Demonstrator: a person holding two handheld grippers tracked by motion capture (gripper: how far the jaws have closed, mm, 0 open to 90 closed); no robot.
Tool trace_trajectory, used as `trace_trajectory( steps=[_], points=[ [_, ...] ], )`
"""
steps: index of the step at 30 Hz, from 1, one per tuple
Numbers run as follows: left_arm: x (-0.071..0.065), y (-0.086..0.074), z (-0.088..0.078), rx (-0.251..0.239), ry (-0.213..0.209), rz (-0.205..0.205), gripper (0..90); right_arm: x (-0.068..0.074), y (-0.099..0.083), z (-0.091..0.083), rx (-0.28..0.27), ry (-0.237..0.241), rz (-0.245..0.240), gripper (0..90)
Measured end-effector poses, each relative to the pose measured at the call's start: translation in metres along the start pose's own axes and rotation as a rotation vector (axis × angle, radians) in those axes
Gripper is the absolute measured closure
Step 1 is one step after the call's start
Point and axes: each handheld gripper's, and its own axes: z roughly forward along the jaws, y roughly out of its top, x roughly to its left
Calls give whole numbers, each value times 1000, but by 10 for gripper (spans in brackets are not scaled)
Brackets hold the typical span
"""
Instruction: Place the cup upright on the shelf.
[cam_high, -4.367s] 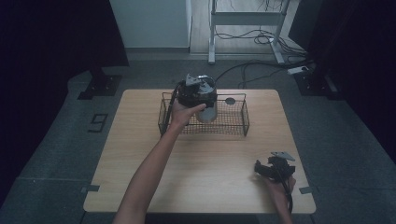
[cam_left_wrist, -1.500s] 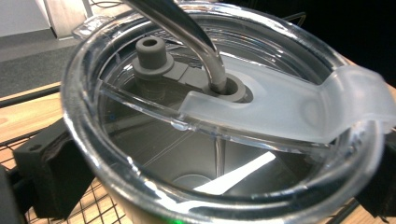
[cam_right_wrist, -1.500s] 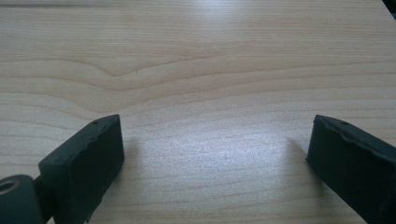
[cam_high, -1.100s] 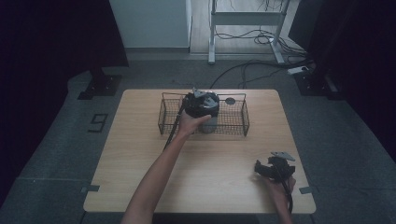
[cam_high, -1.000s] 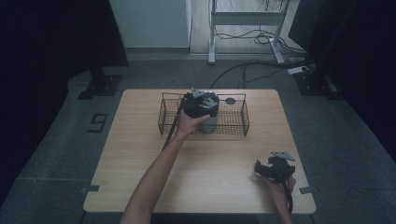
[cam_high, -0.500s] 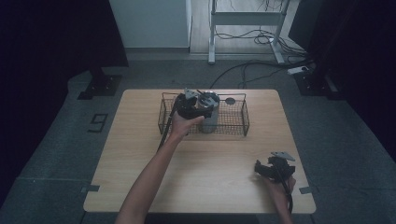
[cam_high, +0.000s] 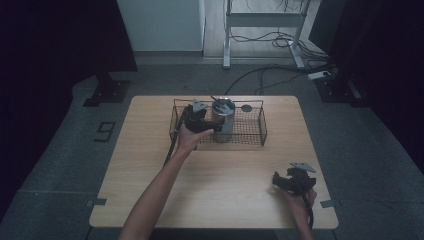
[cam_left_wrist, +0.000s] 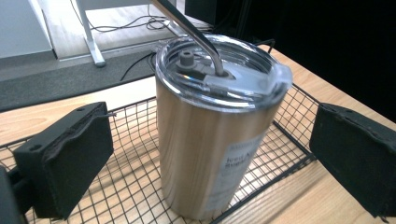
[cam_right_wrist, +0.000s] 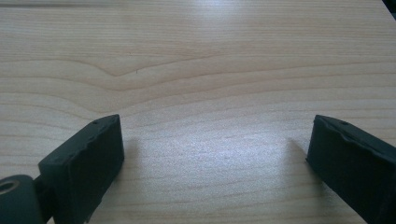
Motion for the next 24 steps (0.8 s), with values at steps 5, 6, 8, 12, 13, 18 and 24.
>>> trace_trajectory(
  steps=[5,6,8,12,13,18,24],
  points=[
    [0,-4,-7,-5,-8,2,0,0,0,0,0,0,0,35],
    [-1,-7,-10,-9,-11,0,0,0,0,0,0,0,0,35],
    [-2,-9,-13,-11,-18,3,0,0,0,0,0,0,0,35],
    [-2,-14,-19,-9,-28,7,0,0,0,0,0,-1,0,35],
    [-2,-15,-21,-9,-29,8,0,0,0,0,0,0,0,35],
    [-3,-23,-31,-7,-40,20,1,0,0,0,0,-1,0,35],
    [-4,-31,-41,-2,-46,20,3,0,0,0,0,-1,0,35]
  ],
)
